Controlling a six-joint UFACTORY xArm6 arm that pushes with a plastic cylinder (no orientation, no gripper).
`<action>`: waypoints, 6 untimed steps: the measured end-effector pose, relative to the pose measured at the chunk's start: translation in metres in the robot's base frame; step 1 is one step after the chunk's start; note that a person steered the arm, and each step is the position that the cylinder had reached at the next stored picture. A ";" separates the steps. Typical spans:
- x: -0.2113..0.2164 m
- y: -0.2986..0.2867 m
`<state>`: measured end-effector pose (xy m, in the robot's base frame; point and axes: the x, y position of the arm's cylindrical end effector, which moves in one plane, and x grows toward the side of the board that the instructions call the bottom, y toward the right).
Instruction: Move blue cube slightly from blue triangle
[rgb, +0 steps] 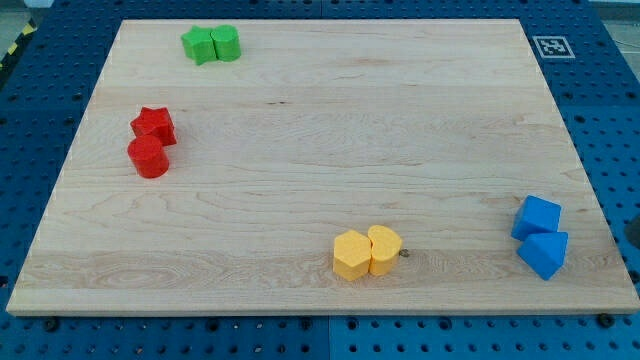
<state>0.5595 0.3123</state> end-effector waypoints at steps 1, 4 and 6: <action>0.000 -0.008; 0.006 -0.044; 0.035 -0.060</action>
<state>0.5949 0.2524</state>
